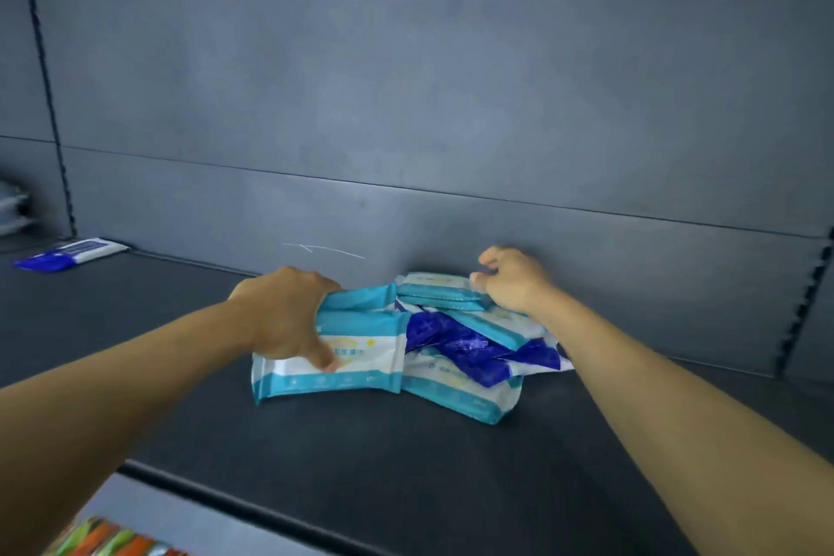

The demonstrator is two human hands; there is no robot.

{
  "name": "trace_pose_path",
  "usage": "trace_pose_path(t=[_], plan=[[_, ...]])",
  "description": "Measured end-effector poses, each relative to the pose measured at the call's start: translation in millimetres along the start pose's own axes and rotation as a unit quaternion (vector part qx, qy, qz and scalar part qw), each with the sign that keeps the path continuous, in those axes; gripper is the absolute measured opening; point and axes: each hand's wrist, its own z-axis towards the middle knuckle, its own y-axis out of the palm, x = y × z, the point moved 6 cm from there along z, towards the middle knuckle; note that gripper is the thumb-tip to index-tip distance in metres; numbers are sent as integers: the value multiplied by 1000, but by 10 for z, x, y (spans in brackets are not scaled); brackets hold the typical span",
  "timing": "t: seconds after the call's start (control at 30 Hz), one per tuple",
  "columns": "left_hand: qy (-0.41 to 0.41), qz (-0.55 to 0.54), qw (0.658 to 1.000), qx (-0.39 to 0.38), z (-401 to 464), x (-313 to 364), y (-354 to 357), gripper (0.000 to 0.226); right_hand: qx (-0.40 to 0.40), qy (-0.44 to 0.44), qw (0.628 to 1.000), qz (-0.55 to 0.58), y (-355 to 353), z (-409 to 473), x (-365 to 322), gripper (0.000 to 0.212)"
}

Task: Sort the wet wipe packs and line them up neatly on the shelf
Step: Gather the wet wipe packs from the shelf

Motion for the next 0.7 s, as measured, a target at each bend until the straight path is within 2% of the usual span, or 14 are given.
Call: trace_pose_path(t=[0.13,0.27,0.37,0.47,0.7], plan=[[14,-9,1000,-25,124,-22,50,70,-58,-56,995,-58,224,203,-110,51],[19,-7,997,-79,160,-28,170,56,-104,-3,986,-127,427,388,-82,55],[16,1,997,-75,166,-54,202,50,-136,18,974,-182,476,430,-59,56],[22,13,998,-65,146,-43,189,44,-147,6,983,-111,437,387,-78,53],[28,14,997,-72,121,-20,165,47,-18,-58,997,42,184,368,-202,26]])
